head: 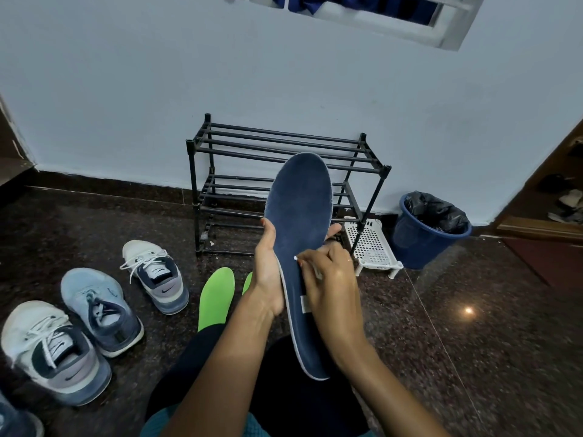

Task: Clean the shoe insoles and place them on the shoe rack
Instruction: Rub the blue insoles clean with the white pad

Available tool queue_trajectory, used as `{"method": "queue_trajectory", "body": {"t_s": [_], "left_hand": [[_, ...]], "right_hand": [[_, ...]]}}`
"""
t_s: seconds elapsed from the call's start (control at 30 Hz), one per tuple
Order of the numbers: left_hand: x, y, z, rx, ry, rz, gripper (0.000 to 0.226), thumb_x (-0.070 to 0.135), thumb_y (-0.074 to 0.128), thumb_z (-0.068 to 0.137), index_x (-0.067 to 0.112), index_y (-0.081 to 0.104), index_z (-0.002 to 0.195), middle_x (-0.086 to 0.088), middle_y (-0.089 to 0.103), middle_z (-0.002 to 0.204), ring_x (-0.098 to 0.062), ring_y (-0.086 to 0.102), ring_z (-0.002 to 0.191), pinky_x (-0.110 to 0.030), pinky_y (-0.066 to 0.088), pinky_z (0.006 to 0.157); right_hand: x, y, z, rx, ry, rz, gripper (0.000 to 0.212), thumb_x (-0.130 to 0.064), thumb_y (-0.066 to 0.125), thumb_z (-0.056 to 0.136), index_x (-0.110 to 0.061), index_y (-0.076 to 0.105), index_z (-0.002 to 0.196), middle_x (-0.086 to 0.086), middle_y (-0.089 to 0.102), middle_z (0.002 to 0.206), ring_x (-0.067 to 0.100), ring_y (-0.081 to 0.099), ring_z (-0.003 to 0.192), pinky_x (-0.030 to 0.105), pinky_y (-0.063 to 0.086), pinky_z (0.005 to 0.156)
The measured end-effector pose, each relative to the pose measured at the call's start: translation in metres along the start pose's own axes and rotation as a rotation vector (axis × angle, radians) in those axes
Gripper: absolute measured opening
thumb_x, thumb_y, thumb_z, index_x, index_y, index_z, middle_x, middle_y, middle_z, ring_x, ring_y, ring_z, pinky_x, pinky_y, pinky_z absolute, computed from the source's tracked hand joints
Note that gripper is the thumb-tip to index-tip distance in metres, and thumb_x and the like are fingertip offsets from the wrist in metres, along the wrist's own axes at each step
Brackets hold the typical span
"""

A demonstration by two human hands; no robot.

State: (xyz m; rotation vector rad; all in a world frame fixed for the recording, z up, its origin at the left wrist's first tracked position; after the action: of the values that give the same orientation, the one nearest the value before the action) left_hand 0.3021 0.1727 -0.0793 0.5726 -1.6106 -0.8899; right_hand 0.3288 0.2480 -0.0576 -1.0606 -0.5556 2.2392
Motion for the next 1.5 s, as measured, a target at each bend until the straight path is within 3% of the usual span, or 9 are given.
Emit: {"method": "queue_trajectory", "body": {"t_s": [0.17, 0.37, 0.5, 0.73, 0.83, 0.93, 1.0, 1.23, 1.5], "left_hand": [[0.003, -0.002, 0.002, 0.032, 0.051, -0.064, 0.086, 0.068, 0.014, 0.092, 0.01, 0.077, 0.093, -0.016, 0.066, 0.118, -0.015, 0.057, 0.072, -0.025, 0.044, 0.068], [-0.001, 0.002, 0.0, 0.001, 0.016, 0.05, 0.094, 0.07, 0.006, 0.09, 0.013, 0.079, 0.085, -0.011, 0.068, 0.104, -0.015, 0.065, 0.077, -0.026, 0.046, 0.08], [-0.001, 0.001, -0.001, 0.018, 0.005, 0.072, 0.094, 0.071, 0.006, 0.09, 0.012, 0.079, 0.088, -0.01, 0.071, 0.108, -0.017, 0.069, 0.089, -0.027, 0.046, 0.088], [0.002, -0.003, 0.002, 0.064, 0.06, -0.008, 0.086, 0.066, 0.011, 0.093, 0.005, 0.07, 0.106, -0.014, 0.069, 0.113, -0.016, 0.06, 0.076, -0.024, 0.052, 0.065], [-0.002, 0.0, 0.001, 0.033, 0.026, 0.037, 0.092, 0.069, 0.008, 0.091, 0.009, 0.077, 0.092, -0.011, 0.07, 0.11, -0.018, 0.068, 0.086, -0.026, 0.054, 0.077], [-0.004, 0.002, 0.001, 0.01, -0.004, 0.042, 0.093, 0.071, 0.008, 0.089, 0.004, 0.069, 0.111, -0.013, 0.064, 0.124, -0.022, 0.063, 0.109, -0.032, 0.051, 0.092], [-0.004, 0.001, 0.001, 0.014, -0.004, 0.035, 0.091, 0.071, 0.009, 0.089, 0.002, 0.062, 0.117, -0.014, 0.062, 0.126, -0.023, 0.062, 0.111, -0.032, 0.05, 0.093], [-0.001, -0.003, 0.003, 0.069, 0.046, -0.038, 0.086, 0.066, 0.011, 0.093, -0.001, 0.059, 0.117, -0.019, 0.061, 0.126, -0.024, 0.06, 0.116, -0.035, 0.046, 0.101], [-0.005, 0.002, 0.001, 0.013, -0.026, 0.027, 0.092, 0.071, 0.009, 0.089, 0.002, 0.066, 0.112, -0.013, 0.066, 0.119, -0.021, 0.067, 0.103, -0.032, 0.052, 0.089]], "right_hand": [[-0.013, 0.002, -0.025, -0.045, -0.081, 0.028, 0.026, -0.025, 0.046, 0.088, -0.011, 0.067, 0.084, -0.006, 0.045, 0.079, 0.008, 0.041, 0.076, 0.015, 0.034, 0.065], [-0.005, -0.001, -0.011, -0.039, -0.045, -0.004, 0.018, -0.019, 0.052, 0.087, -0.009, 0.067, 0.084, -0.004, 0.046, 0.079, 0.013, 0.045, 0.077, 0.019, 0.036, 0.068], [-0.003, 0.001, -0.003, -0.034, -0.004, -0.004, 0.011, -0.009, 0.057, 0.086, -0.007, 0.067, 0.087, -0.002, 0.046, 0.081, 0.016, 0.048, 0.078, 0.016, 0.035, 0.067], [-0.013, 0.0, -0.023, -0.038, -0.05, 0.035, 0.019, -0.022, 0.052, 0.086, -0.012, 0.069, 0.086, -0.01, 0.044, 0.08, 0.009, 0.045, 0.077, 0.008, 0.033, 0.071], [-0.002, -0.003, -0.01, -0.033, -0.02, 0.009, 0.013, -0.013, 0.056, 0.084, -0.009, 0.068, 0.086, -0.004, 0.047, 0.082, 0.014, 0.048, 0.08, 0.015, 0.035, 0.069], [0.013, -0.005, 0.008, 0.004, 0.037, -0.027, 0.008, -0.006, 0.059, 0.086, -0.006, 0.067, 0.087, -0.004, 0.046, 0.083, 0.019, 0.049, 0.081, 0.024, 0.042, 0.072], [0.017, -0.004, 0.011, 0.016, 0.052, -0.039, 0.008, -0.004, 0.059, 0.086, -0.006, 0.067, 0.087, 0.0, 0.047, 0.083, 0.022, 0.05, 0.081, 0.031, 0.044, 0.071], [-0.002, 0.0, -0.024, -0.023, -0.037, 0.024, 0.02, -0.019, 0.052, 0.086, -0.008, 0.068, 0.086, -0.009, 0.043, 0.081, 0.011, 0.046, 0.077, 0.005, 0.032, 0.07], [0.016, -0.004, 0.001, -0.016, 0.067, 0.0, 0.009, -0.006, 0.058, 0.087, -0.007, 0.068, 0.089, 0.0, 0.051, 0.086, 0.021, 0.051, 0.083, 0.023, 0.04, 0.072]]}}
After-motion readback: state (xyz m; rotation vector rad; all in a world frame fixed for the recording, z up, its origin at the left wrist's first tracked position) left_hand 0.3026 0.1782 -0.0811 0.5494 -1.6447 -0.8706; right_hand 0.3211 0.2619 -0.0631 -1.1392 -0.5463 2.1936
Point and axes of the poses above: each hand's wrist, its own z-axis towards the middle knuckle, its own y-axis out of the palm, x = y × z, the point moved 4 cm from there along z, towards the middle knuckle
